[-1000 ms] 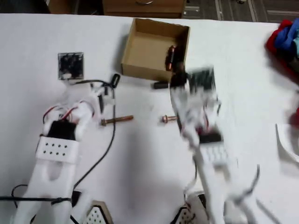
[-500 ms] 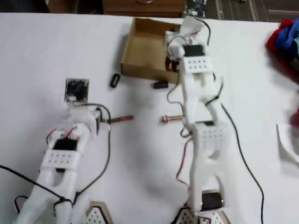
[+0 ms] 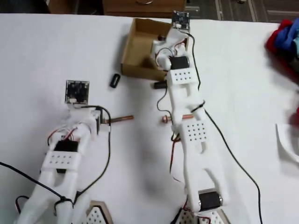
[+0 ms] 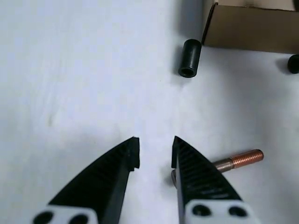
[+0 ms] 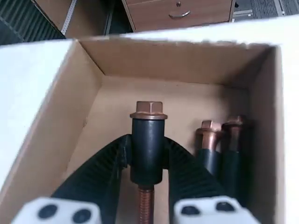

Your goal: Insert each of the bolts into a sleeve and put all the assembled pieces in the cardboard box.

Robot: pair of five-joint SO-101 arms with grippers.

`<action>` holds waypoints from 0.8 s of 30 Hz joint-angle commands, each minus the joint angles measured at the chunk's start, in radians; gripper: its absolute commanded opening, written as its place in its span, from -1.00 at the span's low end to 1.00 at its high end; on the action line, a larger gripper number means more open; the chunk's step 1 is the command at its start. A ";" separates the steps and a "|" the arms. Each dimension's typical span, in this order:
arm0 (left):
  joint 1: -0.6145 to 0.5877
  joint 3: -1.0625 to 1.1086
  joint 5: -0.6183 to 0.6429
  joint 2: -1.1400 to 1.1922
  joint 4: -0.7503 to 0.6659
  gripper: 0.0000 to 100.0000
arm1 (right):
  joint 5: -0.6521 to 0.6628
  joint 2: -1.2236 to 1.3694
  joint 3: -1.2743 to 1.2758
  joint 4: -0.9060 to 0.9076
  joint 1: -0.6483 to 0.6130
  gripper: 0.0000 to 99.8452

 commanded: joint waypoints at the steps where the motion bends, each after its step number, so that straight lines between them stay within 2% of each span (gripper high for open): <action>1: -0.006 -0.005 -0.003 -0.008 -0.017 -0.73 | 0.011 -0.028 -0.011 -0.031 -0.007 -0.95; 5: -0.008 -0.005 -0.005 -0.008 -0.017 -0.73 | 0.008 -0.028 -0.011 -0.028 -0.007 -0.93; 9: -0.008 -0.005 -0.005 -0.008 -0.017 -0.73 | 0.006 -0.030 -0.011 -0.007 -0.002 -0.79; 18: -0.008 -0.005 -0.005 -0.008 -0.015 -0.73 | 0.011 -0.041 -0.058 0.005 0.021 -0.91; 24: -0.008 -0.004 -0.005 -0.008 -0.015 -0.73 | 0.011 -0.042 -0.144 0.004 0.143 -0.96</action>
